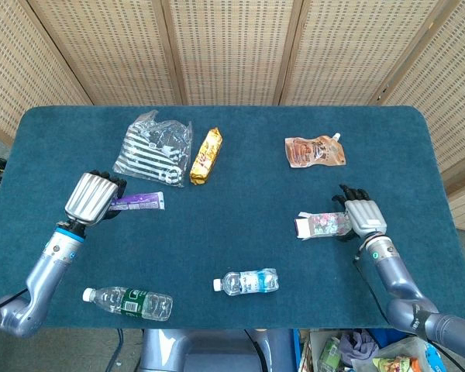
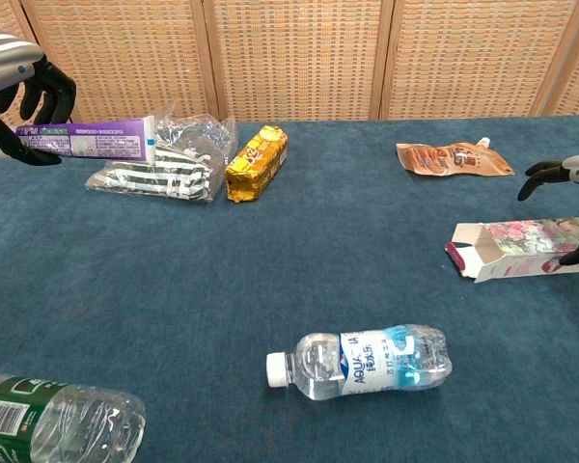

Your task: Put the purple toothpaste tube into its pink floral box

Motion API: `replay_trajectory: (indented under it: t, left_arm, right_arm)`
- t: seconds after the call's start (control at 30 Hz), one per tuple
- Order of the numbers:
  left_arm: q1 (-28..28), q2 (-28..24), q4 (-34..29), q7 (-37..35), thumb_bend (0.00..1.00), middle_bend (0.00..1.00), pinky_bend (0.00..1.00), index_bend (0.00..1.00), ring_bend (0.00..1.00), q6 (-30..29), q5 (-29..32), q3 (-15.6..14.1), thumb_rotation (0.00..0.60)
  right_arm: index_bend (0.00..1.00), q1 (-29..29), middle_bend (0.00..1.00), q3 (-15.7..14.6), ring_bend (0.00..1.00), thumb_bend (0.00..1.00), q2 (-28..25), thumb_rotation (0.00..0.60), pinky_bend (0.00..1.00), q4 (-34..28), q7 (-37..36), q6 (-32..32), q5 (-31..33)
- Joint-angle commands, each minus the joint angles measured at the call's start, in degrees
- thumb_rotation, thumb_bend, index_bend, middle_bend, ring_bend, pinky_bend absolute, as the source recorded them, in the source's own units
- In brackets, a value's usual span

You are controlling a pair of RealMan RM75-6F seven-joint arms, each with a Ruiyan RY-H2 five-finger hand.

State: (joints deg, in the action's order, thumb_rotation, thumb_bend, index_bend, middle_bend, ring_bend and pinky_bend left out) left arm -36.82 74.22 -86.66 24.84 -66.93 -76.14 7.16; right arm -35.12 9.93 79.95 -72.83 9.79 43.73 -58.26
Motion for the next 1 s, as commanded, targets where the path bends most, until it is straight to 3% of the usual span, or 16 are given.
replay_trajectory:
  t: [0.03,0.17,0.27,0.37,0.47,0.57,0.8,1.0]
  left_arm:
    - [0.0,0.2,0.1,-0.1,0.29,0.68,0.6,0.81,0.57,0.1,-0.2,0.0,0.6]
    - [0.1,0.4,0.3,-0.2,0.29,0.68,0.6,0.81,0.57,0.3,-0.3,0.0,0.6]
    - [0.2,0.5,0.5,-0.4,0.29,0.68,0.6,0.81,0.57,0.3,-0.3,0.0,0.6]
    - [0.3,0.6,0.8,-0.6,0.29,0.68,0.6,0.81,0.57,0.4,-0.4,0.0,0.6]
    - [0.4,0.6,0.9,-0.9,0.29,0.68,0.6,0.81,0.57,0.3,-0.6,0.0,0.6]
    - [0.4,0.5,0.8,-1.1,0.29,0.68,0.6,0.81,0.57,0.3,-0.7,0.2,0.6]
    - [0.7,0.0,-0.3,-1.8,0.29,0.68,0.6,0.81,0.57,-0.2,-1.7,0.2,0.6]
    - [0.7,-1.0,-2.3,-2.3,0.29,0.68,0.6,0.81,0.57,-0.4,-2.4,0.5,0.6]
  right_arm:
    - [0.2,-0.1,0.0,-0.6,0.0,0.0,1.9,0.6,0.0,3.3,-1.9,-1.1,-0.6]
    - [0.21,-0.3,0.0,-0.8,0.0,0.0,2.8,0.6,0.0,5.5,-2.7,-1.9,-0.5]
    - [0.29,-0.3,0.06,-0.9,0.0,0.0,3.5,0.6,0.01,7.0,-3.2,-2.5,0.0]
    - [0.41,-0.1,0.24,-1.0,0.08,0.0,4.4,0.6,0.17,8.3,-3.1,-1.5,-0.2]
    - [0.52,0.6,0.42,-0.5,0.28,0.01,5.6,0.6,0.39,8.9,-3.9,1.9,-1.7]
    - [0.57,1.1,0.51,0.0,0.38,0.0,6.2,0.6,0.48,8.7,-5.5,5.1,-4.2]
    - [0.59,1.9,0.52,0.0,0.39,0.0,4.5,0.6,0.49,3.5,-7.3,9.4,-8.8]
    - [0.59,2.3,0.52,1.0,0.39,0.01,0.4,0.6,0.49,-7.0,-6.0,11.4,-9.2]
